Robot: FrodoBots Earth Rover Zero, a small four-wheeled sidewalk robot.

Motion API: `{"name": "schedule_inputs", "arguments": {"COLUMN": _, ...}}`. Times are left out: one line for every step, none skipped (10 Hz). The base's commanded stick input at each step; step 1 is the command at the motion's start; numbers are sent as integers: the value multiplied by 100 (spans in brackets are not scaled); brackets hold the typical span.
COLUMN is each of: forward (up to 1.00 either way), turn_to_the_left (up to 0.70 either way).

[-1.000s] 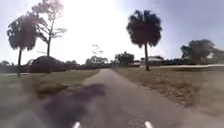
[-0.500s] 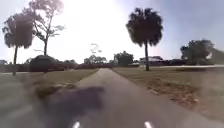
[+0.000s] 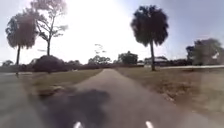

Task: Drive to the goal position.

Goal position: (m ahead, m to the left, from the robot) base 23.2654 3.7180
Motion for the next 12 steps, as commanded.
{"name": "schedule_inputs", "arguments": {"forward": 100, "turn_to_the_left": 2}}
{"name": "schedule_inputs", "arguments": {"forward": 100, "turn_to_the_left": 2}}
{"name": "schedule_inputs", "arguments": {"forward": 100, "turn_to_the_left": 4}}
{"name": "schedule_inputs", "arguments": {"forward": 100, "turn_to_the_left": 39}}
{"name": "schedule_inputs", "arguments": {"forward": 100, "turn_to_the_left": 40}}
{"name": "schedule_inputs", "arguments": {"forward": 100, "turn_to_the_left": 40}}
{"name": "schedule_inputs", "arguments": {"forward": 100, "turn_to_the_left": 40}}
{"name": "schedule_inputs", "arguments": {"forward": 100, "turn_to_the_left": 27}}
{"name": "schedule_inputs", "arguments": {"forward": 100, "turn_to_the_left": 4}}
{"name": "schedule_inputs", "arguments": {"forward": 100, "turn_to_the_left": 2}}
{"name": "schedule_inputs", "arguments": {"forward": 100, "turn_to_the_left": 0}}
{"name": "schedule_inputs", "arguments": {"forward": 100, "turn_to_the_left": 0}}
